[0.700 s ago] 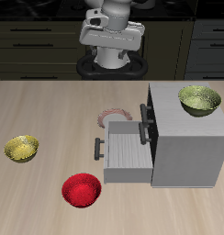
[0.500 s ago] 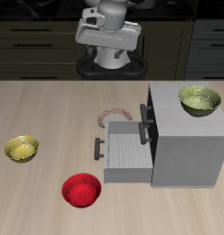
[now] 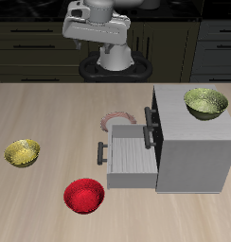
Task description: Close the bottom drawer of the white cabinet and place the yellow bowl on the plate
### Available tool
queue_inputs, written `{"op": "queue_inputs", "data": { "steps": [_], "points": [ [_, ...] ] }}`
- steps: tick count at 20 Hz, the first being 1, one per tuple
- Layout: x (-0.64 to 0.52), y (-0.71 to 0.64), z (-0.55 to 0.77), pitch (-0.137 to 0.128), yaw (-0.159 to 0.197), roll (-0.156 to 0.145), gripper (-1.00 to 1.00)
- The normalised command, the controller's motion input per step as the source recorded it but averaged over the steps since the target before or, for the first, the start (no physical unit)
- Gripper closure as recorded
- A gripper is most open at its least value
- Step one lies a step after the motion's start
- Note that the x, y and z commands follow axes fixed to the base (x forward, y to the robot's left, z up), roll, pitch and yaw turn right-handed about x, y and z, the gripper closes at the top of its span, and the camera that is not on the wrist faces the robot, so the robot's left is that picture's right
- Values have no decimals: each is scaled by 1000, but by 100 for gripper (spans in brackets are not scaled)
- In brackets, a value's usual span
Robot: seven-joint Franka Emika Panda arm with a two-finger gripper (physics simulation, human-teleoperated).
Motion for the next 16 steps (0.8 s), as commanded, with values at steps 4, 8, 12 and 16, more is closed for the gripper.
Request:
{"op": "queue_inputs", "data": {
  "steps": [4, 8, 12, 16],
  "points": [
    [-151, -377, 150, -21, -26, -20, -100],
    [-128, -392, 82, 2, -6, -39, -100],
    [-69, -252, 20, 4, 18, -22, -100],
    [-80, -238, 28, -8, 17, -33, -100]
  ]
}}
